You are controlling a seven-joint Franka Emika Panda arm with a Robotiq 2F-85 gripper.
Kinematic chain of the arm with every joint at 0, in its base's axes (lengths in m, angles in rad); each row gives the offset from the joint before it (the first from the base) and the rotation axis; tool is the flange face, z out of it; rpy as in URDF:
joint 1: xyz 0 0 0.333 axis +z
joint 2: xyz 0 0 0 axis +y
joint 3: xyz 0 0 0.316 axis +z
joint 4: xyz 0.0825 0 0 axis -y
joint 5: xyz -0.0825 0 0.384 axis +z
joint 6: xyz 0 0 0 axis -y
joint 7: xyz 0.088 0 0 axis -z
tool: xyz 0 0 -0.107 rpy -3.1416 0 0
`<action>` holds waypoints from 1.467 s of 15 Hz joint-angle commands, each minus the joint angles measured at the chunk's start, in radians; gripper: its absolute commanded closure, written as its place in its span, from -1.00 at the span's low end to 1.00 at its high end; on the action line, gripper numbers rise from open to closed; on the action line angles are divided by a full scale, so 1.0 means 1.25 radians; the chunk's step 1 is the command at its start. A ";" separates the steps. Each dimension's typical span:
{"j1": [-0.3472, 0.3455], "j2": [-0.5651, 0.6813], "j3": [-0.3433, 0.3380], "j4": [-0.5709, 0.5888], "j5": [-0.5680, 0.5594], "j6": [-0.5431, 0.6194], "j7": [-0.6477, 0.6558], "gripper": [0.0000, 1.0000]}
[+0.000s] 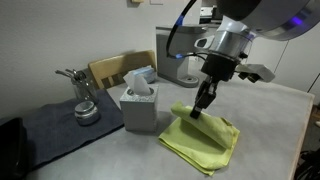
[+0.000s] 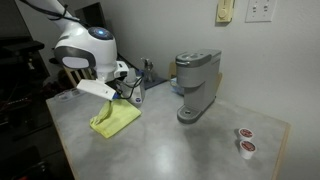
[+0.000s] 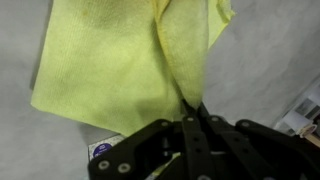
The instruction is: Fold the towel
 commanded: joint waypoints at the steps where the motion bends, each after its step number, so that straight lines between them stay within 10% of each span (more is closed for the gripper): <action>1: 0.021 0.024 0.008 0.006 -0.081 0.048 0.070 0.90; 13: 0.022 0.009 0.063 -0.007 -0.340 0.069 0.309 -0.95; 22: 0.042 -0.110 -0.039 -0.055 -0.774 -0.016 0.785 -1.00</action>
